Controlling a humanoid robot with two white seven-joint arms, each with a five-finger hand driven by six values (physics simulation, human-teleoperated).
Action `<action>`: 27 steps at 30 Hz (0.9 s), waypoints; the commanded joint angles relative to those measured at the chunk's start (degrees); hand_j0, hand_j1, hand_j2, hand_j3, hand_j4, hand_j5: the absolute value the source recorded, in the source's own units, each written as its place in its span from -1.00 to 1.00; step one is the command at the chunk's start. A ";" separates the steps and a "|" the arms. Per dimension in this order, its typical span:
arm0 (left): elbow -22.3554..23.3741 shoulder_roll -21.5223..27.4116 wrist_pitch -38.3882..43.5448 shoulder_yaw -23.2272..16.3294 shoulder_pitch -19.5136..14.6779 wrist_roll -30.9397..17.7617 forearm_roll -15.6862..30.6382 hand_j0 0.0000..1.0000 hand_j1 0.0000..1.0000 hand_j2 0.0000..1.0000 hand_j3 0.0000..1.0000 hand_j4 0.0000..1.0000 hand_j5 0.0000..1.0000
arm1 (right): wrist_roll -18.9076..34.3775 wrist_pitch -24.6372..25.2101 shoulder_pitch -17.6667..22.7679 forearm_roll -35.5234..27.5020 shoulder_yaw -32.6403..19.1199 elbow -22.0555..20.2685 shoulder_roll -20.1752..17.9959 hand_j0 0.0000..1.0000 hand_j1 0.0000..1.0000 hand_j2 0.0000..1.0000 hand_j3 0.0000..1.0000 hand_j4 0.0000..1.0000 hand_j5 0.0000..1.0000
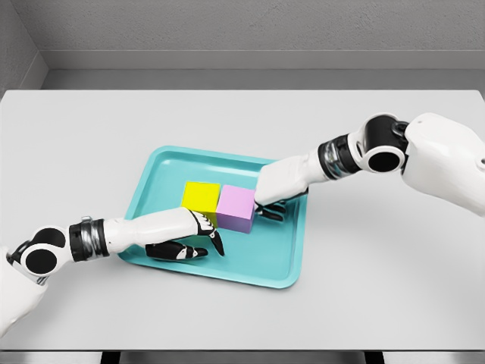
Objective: Push two cubes
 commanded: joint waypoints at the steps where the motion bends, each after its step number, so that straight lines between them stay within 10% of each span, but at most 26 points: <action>1: -0.04 0.03 0.13 0.01 0.00 0.02 0.48 0.07 0.07 0.07 0.07 0.07 0.07 | -0.01 0.12 -0.09 -0.20 -0.34 0.27 0.18 -0.72 -0.72 -0.72 -0.72 -0.72 -0.72; 19: -5.40 3.19 0.13 0.09 0.79 0.02 2.76 0.05 0.05 0.05 0.05 0.05 0.05 | -0.01 0.12 -0.09 -0.12 -1.13 1.41 0.27 -0.72 -0.72 -0.72 -0.72 -0.72 -0.72; 25: -11.81 20.42 0.13 4.84 2.99 0.02 13.04 0.32 0.32 0.32 0.32 0.32 0.32 | -0.01 0.12 -0.17 -0.29 -3.94 1.06 -3.33 -0.72 -0.72 -0.72 -0.72 -0.72 -0.72; 27: -11.64 25.78 0.13 12.21 7.11 0.02 13.58 0.78 0.78 0.78 0.78 0.78 0.78 | -0.01 0.12 -0.35 -0.29 -8.42 1.15 -6.58 -0.71 -0.71 -0.71 -0.71 -0.71 -0.71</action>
